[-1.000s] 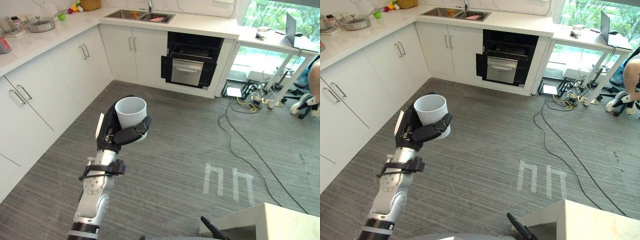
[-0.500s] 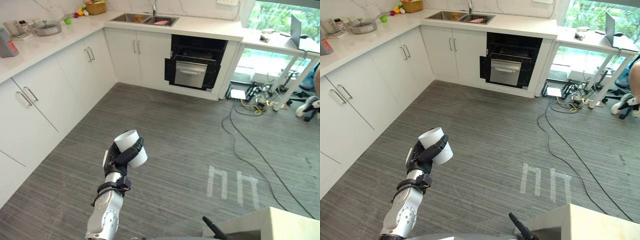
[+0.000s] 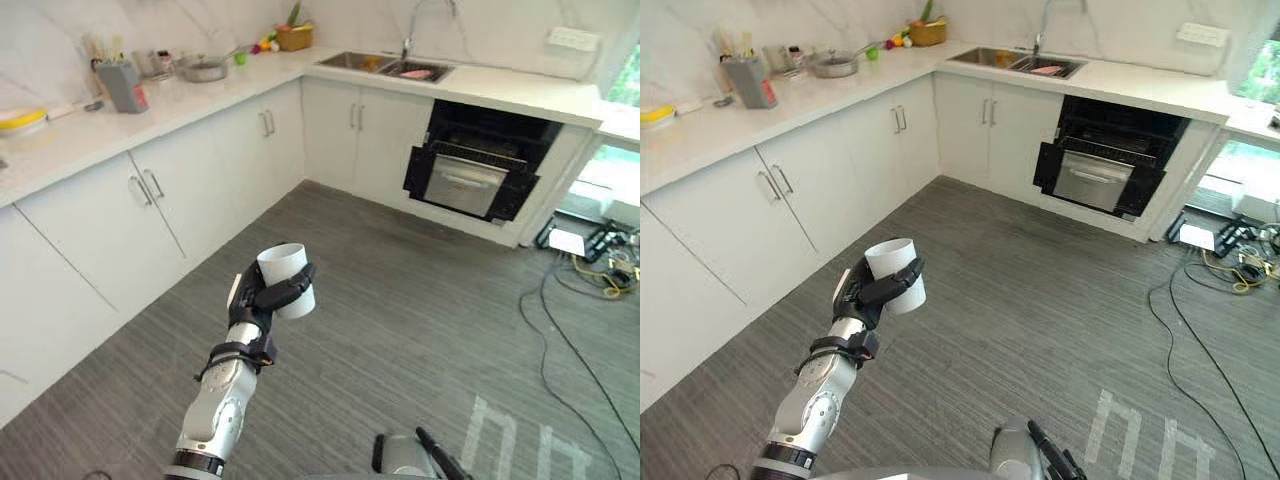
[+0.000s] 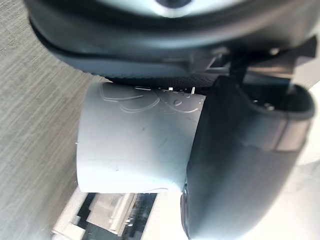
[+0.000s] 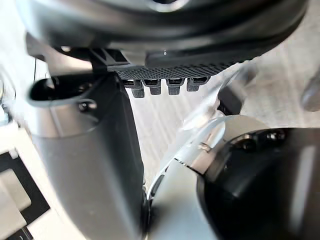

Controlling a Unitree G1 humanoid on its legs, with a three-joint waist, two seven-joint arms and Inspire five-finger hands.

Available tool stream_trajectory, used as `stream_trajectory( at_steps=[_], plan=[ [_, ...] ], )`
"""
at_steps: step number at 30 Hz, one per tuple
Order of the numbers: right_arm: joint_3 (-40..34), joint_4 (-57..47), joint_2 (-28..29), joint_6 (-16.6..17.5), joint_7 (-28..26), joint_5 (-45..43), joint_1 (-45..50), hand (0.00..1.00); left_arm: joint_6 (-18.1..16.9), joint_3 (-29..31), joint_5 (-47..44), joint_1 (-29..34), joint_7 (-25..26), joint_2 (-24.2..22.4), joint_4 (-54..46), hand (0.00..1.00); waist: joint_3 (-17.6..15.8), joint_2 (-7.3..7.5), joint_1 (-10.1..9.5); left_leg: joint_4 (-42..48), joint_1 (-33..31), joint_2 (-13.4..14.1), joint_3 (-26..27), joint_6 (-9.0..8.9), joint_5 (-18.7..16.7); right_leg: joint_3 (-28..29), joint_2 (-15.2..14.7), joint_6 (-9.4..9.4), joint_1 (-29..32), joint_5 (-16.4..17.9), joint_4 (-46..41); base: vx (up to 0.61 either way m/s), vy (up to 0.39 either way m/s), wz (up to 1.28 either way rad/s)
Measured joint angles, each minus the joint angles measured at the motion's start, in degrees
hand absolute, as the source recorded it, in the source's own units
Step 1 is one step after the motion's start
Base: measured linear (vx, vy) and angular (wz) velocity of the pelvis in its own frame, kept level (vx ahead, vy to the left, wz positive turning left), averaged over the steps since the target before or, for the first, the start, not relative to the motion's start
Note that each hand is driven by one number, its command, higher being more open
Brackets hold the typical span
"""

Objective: Walk over to the sink, pick up the cup, carry it to the dishwasher, place the cup inside the dishwasher, then close the dishwasher door

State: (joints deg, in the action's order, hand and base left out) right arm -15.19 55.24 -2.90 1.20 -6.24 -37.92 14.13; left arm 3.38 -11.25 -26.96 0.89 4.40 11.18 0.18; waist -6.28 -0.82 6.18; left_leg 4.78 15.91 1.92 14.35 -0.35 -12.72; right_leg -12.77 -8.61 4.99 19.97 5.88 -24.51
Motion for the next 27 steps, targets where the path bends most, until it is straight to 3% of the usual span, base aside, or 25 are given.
stream_trajectory(
  at_steps=[1, 2, 3, 4, 5, 7, 8, 9, 10, 11, 12, 13, 14, 15, 16, 17, 19, 21, 22, 23, 24, 26, 27],
  plan=[
    [0.00, -0.01, 0.06, -0.17, 0.14, -0.49, 0.06, 1.00, 0.39, -0.56, -0.02, -0.03, -0.30, 0.45, 0.00, 0.00, -0.06, 0.26, -0.03, 0.05, 0.63, 0.13, -0.19, -0.56, -0.57, 0.07, 0.23, 0.71, -0.79, -2.61, 6.87, 0.46, -0.315, 0.29],
    [0.05, -0.06, 0.30, -0.66, 0.38, -0.73, 0.18, 1.00, 1.19, -1.50, -0.02, -0.05, -0.82, 1.35, -0.04, 0.00, -0.42, 1.67, -0.18, 0.31, 2.57, -0.30, -0.40, -1.96, -2.27, 0.15, -0.10, 1.13, -2.25, -4.40, 16.36, 0.44, -0.289, 0.04],
    [0.34, 0.04, 0.25, -0.88, 0.50, -0.72, 0.37, 1.00, 2.19, -1.83, -0.06, 0.01, -1.48, 1.69, 0.09, 0.00, -1.17, 2.45, -0.56, 1.55, 4.73, -0.56, -0.37, -3.53, -4.95, 0.45, -1.01, 1.90, -2.57, -8.60, 16.25, 0.46, -0.284, -0.02],
    [0.28, 0.03, 0.10, -0.93, 0.53, -0.78, 0.35, 1.00, 2.98, -1.89, -0.05, 0.14, -1.63, 1.18, 0.16, 0.00, -1.47, 1.61, -0.54, 2.24, 5.24, 0.46, -0.24, -3.74, -5.89, -0.43, -0.72, 2.43, -2.53, -10.10, 14.61, 0.48, -0.296, 0.10],
    [-0.31, -0.15, -0.20, -0.70, 0.42, -1.41, 1.04, 1.00, 3.98, -2.89, -0.04, 0.20, -2.13, 0.42, 0.16, 0.00, -1.02, -0.30, 0.03, 3.19, 5.29, 3.18, -0.02, -3.67, -7.27, -1.70, 0.83, 2.19, -2.40, -10.60, 12.72, 0.38, -0.226, 0.26],
    [-0.25, -1.95, 0.37, 0.18, 0.45, -2.97, 2.25, 1.00, 3.91, -4.08, 0.03, -0.88, -4.47, -0.22, 0.06, 0.00, -0.96, -0.71, 0.03, 4.57, 5.51, 5.20, 0.44, -2.86, -7.69, -1.33, 1.85, 2.06, -1.96, -10.55, 8.31, 0.41, -0.322, 0.52],
    [-0.27, -4.17, 1.00, 1.16, 0.39, -3.94, 3.68, 1.00, 3.69, -4.67, 0.23, -1.22, -5.81, -1.26, -0.13, 0.00, -1.25, 0.16, -0.38, 6.58, 5.98, 5.84, 0.59, -1.94, -8.01, -0.22, 2.19, 0.09, -0.98, -9.39, 3.24, 0.31, -0.300, 0.43],
    [-0.26, -4.56, 1.06, 1.56, 0.39, -4.39, 4.01, 1.00, 3.64, -4.90, 0.34, -1.20, -5.92, -1.44, -0.13, 0.00, -1.20, 0.22, -0.56, 7.06, 6.03, 5.91, 0.69, -1.81, -7.94, -0.05, 2.20, -0.68, -0.74, -8.93, 2.22, 0.28, -0.293, 0.11],
    [-0.28, -5.72, 1.07, 2.86, 0.34, -5.96, 4.53, 1.00, 3.51, -5.43, 1.61, -0.69, -6.20, -2.23, -0.30, 0.00, -1.06, 0.08, -1.01, 9.82, 6.09, 6.16, 1.81, -0.97, -7.50, 0.19, 2.10, -3.04, -0.61, -7.82, -0.12, 0.21, -0.183, -0.24],
    [-0.04, -6.79, 1.04, 3.62, 0.21, -6.85, 4.52, 1.00, 3.50, -5.49, 2.43, 0.11, -6.20, -2.05, -0.98, 0.00, -0.85, -0.10, -1.06, 14.79, 4.85, 7.03, 4.37, 0.94, -6.50, 0.23, 2.07, -5.04, -1.21, -7.77, -0.29, 0.29, -0.249, -0.26],
    [0.24, -7.30, 0.99, 4.10, 0.02, -7.29, 4.52, 1.00, 3.50, -5.67, 2.46, 0.19, -6.20, -2.06, -1.12, 0.00, -0.52, -0.73, -0.99, 18.33, 3.24, 8.25, 5.31, 1.84, -5.95, -0.16, 2.58, -5.14, -1.85, -7.69, 0.72, 0.27, -0.188, -0.24],
    [0.77, -8.60, 1.06, 4.74, -0.20, -7.40, 4.84, 1.00, 3.50, -5.97, 2.46, 0.22, -6.11, -2.11, -2.42, 0.00, 0.10, -2.52, -1.15, 26.99, -1.03, 11.70, 6.52, 4.71, -3.45, -1.35, 4.11, -5.24, -3.71, -7.78, 3.78, 0.33, -0.162, -0.08],
    [1.70, -11.27, 1.05, 5.32, -0.45, -7.39, 5.85, 1.00, 3.39, -5.79, 2.42, 0.21, -6.04, -2.28, -5.16, 0.00, -0.29, -3.41, -1.37, 37.49, -5.77, 15.69, 6.41, 3.06, 2.33, -2.33, 4.78, -5.84, -5.18, -6.39, 3.21, 0.33, -0.121, -0.06],
    [2.14, -12.51, 0.91, 5.85, -0.55, -7.39, 6.59, 1.00, 3.31, -5.52, 2.34, 0.23, -6.04, -2.54, -6.27, 0.00, -0.54, -3.64, -1.48, 42.14, -7.37, 17.43, 6.41, 2.07, 6.31, -2.77, 5.33, -6.85, -6.23, -5.82, 3.37, 0.29, -0.107, -0.09],
    [2.34, -14.14, 0.51, 6.30, -0.54, -7.39, 7.26, 1.00, 3.29, -4.56, 2.23, 0.61, -6.00, -3.17, -7.26, 0.00, -1.00, -4.52, -1.49, 47.72, -9.04, 20.55, 6.15, 2.05, 14.36, -2.61, 6.96, -7.81, -9.01, -4.98, 4.40, 0.34, -0.096, -0.35],
    [3.72, -16.82, 0.06, 8.07, -0.47, -7.45, 7.53, 1.00, 3.27, -2.33, 1.62, 1.26, -5.59, -3.69, -8.33, 0.00, -0.66, -5.03, -2.16, 55.78, -13.35, 24.43, 5.03, 0.32, 20.09, -1.41, 8.89, -8.34, -13.37, -4.52, 7.89, 0.34, -0.089, -0.43],
    [4.49, -20.11, -0.28, 10.47, -0.52, -7.47, 6.05, 1.00, 2.81, -0.50, 0.45, 1.29, -5.39, -3.69, -9.77, 0.00, -0.90, -4.62, -2.29, 58.44, -18.63, 25.41, 6.30, 0.31, 10.98, 0.05, 9.15, -8.56, -16.22, -4.35, 10.57, 0.36, -0.090, -0.48],
    [5.94, -24.98, -1.21, 14.05, -0.85, -7.44, 3.12, 1.00, 1.45, 0.23, -0.27, 2.97, -4.35, -4.22, -10.87, 0.00, -0.83, -4.37, -2.94, 46.90, -22.18, 24.17, 11.75, -0.93, 4.36, 2.53, 8.82, -8.93, -19.29, -3.87, 13.49, 0.28, -0.051, -0.57],
    [6.63, -25.87, -1.77, 14.73, -0.87, -7.42, 2.30, 1.00, 1.26, 0.12, -0.26, 3.80, -4.26, -4.49, -11.20, 0.00, -0.72, -4.13, -3.05, 41.34, -22.64, 22.69, 12.46, -1.61, 3.65, 3.16, 8.38, -8.83, -19.64, -3.46, 13.58, 0.30, 0.023, -0.44],
    [7.77, -27.78, -2.91, 15.77, -0.86, -7.03, 0.30, 1.00, 1.19, -0.77, -0.07, 5.43, -3.75, -5.49, -11.31, 0.00, -0.37, -3.49, -3.04, 24.64, -23.12, 17.72, 12.54, -3.68, 4.12, 4.01, 6.91, -8.17, -20.20, -2.29, 13.67, 0.31, 0.056, -0.27],
    [8.32, -28.51, -3.69, 16.46, -0.80, -6.88, -0.86, 1.00, 1.19, -1.25, -0.05, 6.33, -3.28, -6.17, -11.31, 0.00, -0.27, -3.37, -3.03, 14.62, -23.38, 15.42, 12.44, -5.82, 5.55, 4.63, 6.37, -7.89, -20.42, -1.76, 13.64, 0.39, 0.078, -0.21],
    [8.68, -28.96, -4.88, 17.02, -0.80, -6.84, -2.99, 1.00, 1.21, -1.60, -0.06, 7.96, -2.78, -6.38, -10.79, 0.00, -0.30, -3.29, -3.09, 2.28, -24.64, 12.88, 12.08, -8.56, 8.04, 5.79, 5.86, -6.81, -21.57, 0.16, 13.13, 0.44, 0.134, -0.19],
    [8.65, -28.95, -5.04, 17.02, -0.80, -6.85, -3.20, 1.00, 1.20, -1.59, -0.05, 8.42, -2.61, -6.08, -10.19, 0.00, -0.30, -3.29, -3.21, 1.59, -25.41, 12.61, 12.20, -8.51, 8.07, 6.01, 5.75, -5.63, -22.49, 0.94, 12.52, 0.43, 0.150, -0.17]
  ],
)
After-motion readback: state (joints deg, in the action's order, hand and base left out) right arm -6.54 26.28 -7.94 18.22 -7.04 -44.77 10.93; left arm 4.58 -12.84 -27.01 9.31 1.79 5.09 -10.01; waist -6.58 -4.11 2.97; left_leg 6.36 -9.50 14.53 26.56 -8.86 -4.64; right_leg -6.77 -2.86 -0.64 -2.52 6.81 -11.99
